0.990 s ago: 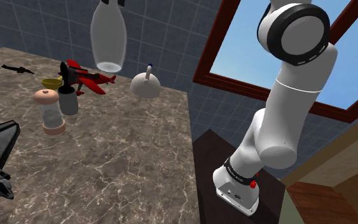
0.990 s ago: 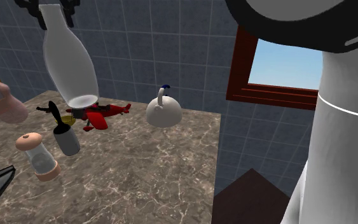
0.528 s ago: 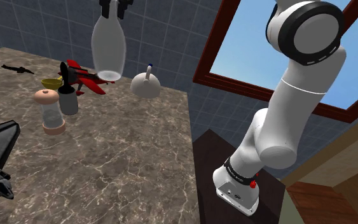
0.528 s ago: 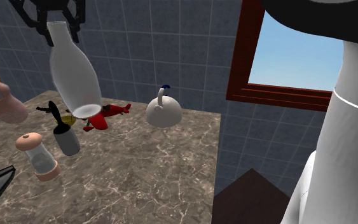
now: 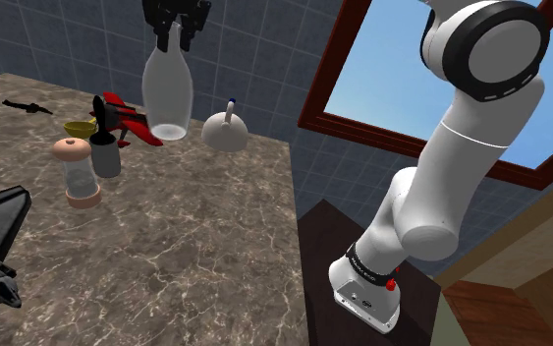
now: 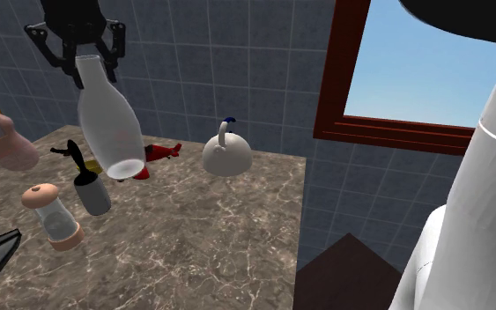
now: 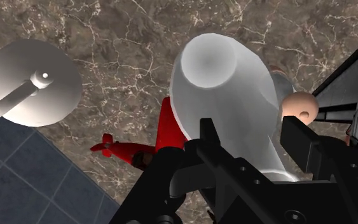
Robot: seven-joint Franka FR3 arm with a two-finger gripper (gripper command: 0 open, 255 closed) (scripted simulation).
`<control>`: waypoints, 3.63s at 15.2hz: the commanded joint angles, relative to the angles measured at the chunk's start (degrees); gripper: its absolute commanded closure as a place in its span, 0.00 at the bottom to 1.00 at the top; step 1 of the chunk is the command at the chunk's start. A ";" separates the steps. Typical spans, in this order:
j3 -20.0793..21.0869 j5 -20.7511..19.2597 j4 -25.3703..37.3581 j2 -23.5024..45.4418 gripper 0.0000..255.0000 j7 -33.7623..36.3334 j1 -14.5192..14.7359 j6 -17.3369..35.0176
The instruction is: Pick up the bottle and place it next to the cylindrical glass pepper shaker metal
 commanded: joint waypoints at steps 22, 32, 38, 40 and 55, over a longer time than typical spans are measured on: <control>-0.07 -0.07 -20.02 -1.72 1.00 0.56 -0.11 18.36; -0.10 -0.30 -25.94 -0.28 1.00 0.88 -0.12 25.72; -0.12 -0.45 -28.18 0.75 1.00 1.05 -0.12 28.99; -0.12 -0.45 -28.18 0.76 1.00 1.05 -0.12 28.99; -0.02 -0.15 -24.53 -2.14 0.00 0.85 -0.05 22.45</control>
